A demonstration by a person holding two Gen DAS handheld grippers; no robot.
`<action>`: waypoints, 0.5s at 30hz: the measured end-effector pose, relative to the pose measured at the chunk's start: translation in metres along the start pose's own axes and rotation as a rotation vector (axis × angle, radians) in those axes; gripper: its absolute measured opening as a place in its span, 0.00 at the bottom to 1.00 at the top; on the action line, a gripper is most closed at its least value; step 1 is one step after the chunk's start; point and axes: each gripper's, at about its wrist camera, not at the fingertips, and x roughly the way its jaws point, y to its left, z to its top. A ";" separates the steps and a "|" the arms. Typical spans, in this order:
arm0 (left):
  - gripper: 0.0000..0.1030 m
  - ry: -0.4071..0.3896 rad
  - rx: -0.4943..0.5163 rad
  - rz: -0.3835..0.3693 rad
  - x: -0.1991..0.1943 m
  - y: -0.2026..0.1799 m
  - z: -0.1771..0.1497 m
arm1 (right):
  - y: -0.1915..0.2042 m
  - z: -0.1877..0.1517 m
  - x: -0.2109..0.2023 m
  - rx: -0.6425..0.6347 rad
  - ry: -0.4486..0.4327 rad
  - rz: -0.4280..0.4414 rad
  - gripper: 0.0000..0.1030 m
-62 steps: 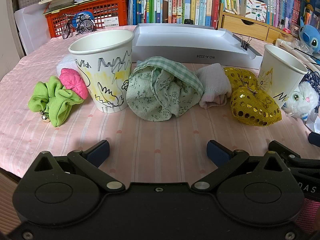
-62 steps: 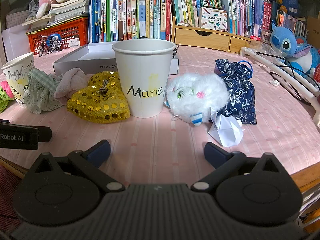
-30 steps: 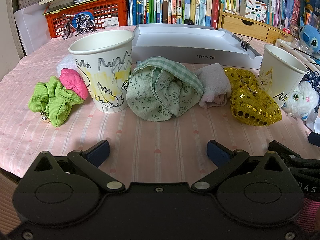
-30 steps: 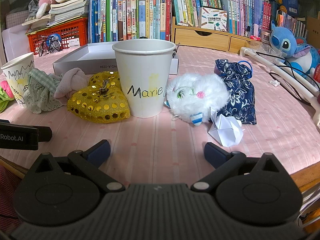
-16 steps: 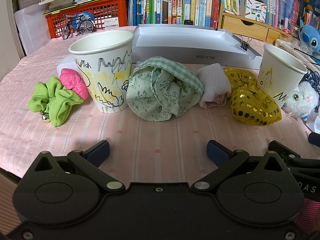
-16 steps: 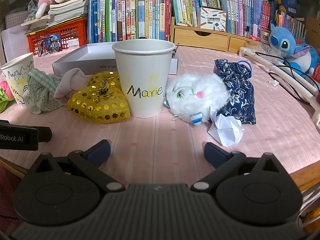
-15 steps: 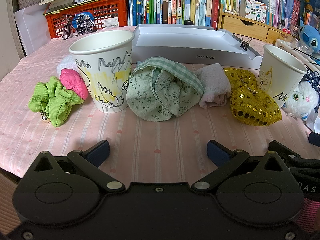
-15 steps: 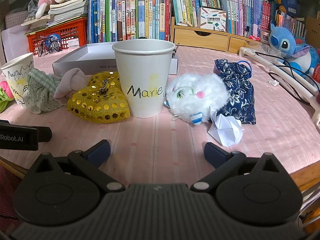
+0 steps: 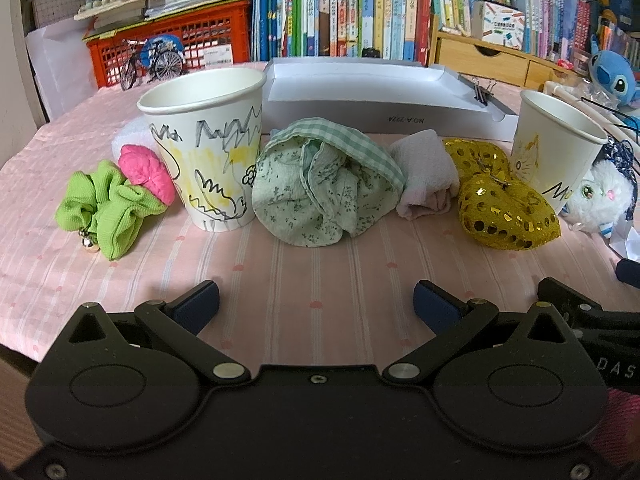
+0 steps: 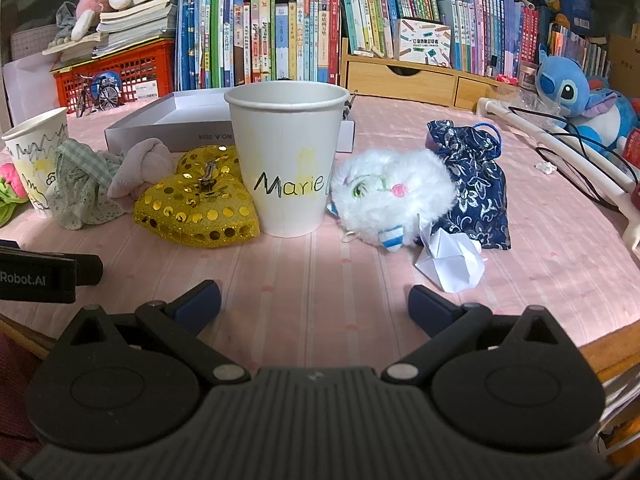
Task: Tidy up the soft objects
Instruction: 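Grasp the green checkered cloth with the left tool while the right tool grasps the yellow sequined bow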
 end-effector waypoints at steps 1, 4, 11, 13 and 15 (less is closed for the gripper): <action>1.00 -0.006 0.001 -0.002 0.000 0.001 -0.001 | 0.001 -0.002 -0.001 0.002 -0.009 -0.002 1.00; 1.00 -0.010 0.000 -0.004 -0.003 0.003 -0.005 | 0.002 -0.006 -0.003 0.002 -0.033 -0.007 1.00; 0.93 -0.024 -0.054 -0.047 -0.011 0.013 0.005 | -0.002 -0.003 -0.003 -0.007 -0.029 0.024 1.00; 0.92 -0.044 -0.074 -0.066 -0.015 0.017 0.009 | -0.002 -0.003 -0.006 -0.001 -0.040 0.045 1.00; 0.89 -0.069 -0.090 -0.075 -0.019 0.020 0.013 | -0.002 -0.004 -0.009 0.003 -0.057 0.076 1.00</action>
